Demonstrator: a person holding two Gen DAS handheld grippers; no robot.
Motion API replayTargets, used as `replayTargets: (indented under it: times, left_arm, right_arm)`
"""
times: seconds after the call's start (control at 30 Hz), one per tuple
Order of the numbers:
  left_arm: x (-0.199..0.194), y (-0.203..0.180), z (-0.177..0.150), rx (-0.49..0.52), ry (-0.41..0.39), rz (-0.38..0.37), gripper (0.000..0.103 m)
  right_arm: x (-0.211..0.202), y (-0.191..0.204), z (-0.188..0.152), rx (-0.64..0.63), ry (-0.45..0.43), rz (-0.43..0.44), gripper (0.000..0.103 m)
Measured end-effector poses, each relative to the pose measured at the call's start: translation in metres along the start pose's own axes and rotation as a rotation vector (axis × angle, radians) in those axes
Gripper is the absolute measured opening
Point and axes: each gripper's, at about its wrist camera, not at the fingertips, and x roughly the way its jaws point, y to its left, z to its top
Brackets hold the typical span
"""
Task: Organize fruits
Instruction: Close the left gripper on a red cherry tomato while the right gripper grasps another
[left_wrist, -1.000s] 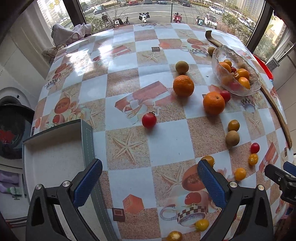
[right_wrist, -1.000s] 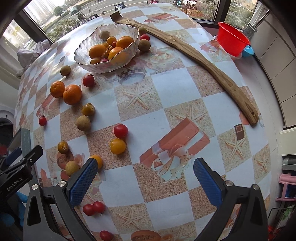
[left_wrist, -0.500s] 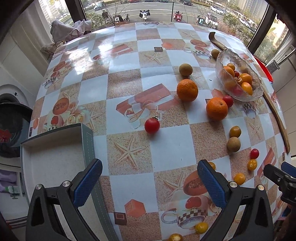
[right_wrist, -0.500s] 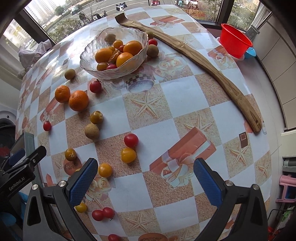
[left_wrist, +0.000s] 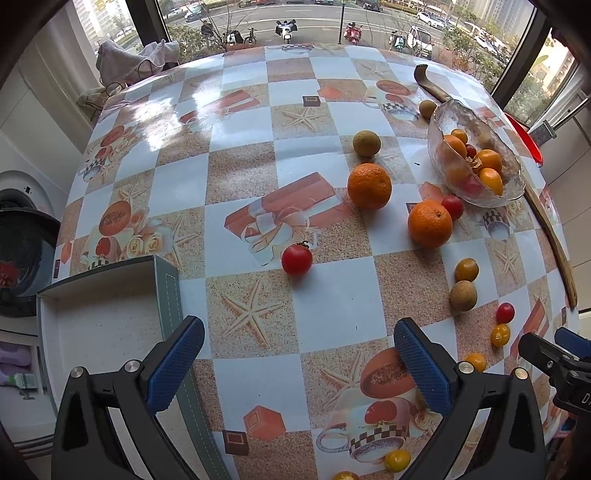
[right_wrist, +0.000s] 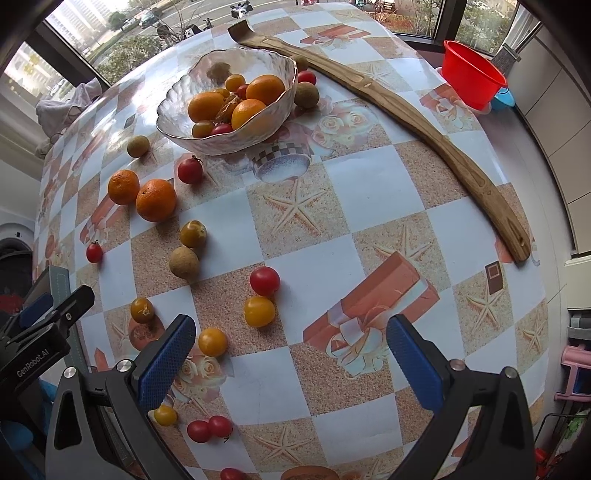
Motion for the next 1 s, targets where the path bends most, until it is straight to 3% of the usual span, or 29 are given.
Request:
replayTargets:
  times: [0.37, 0.67, 0.83, 0.87, 0.93, 1.0]
  left_arm:
    - [0.003, 0.0, 0.006, 0.001, -0.028, -0.02, 0.103]
    - [0.028, 0.006, 0.019, -0.005, 0.008, -0.024, 0.103]
    - [0.038, -0.001, 0.027, 0.046, -0.011, 0.019, 0.103]
    - [0.04, -0.003, 0.028, 0.059, -0.013, 0.023, 0.102]
    - [0.044, -0.007, 0.03, 0.079, 0.0, 0.027, 0.084]
    - [0.049, -0.009, 0.031, 0.084, 0.03, 0.018, 0.079]
  right_arm:
    - [0.005, 0.001, 0.002, -0.006, 0.013, -0.004, 0.103]
    - [0.016, 0.006, 0.008, -0.021, 0.022, -0.005, 0.103]
    - [0.027, 0.016, 0.014, -0.048, 0.026, -0.006, 0.095]
    - [0.031, 0.019, 0.016, -0.055, 0.031, -0.004, 0.09]
    - [0.038, 0.023, 0.018, -0.062, 0.051, 0.006, 0.08]
    - [0.041, 0.029, 0.019, -0.07, 0.053, 0.002, 0.075]
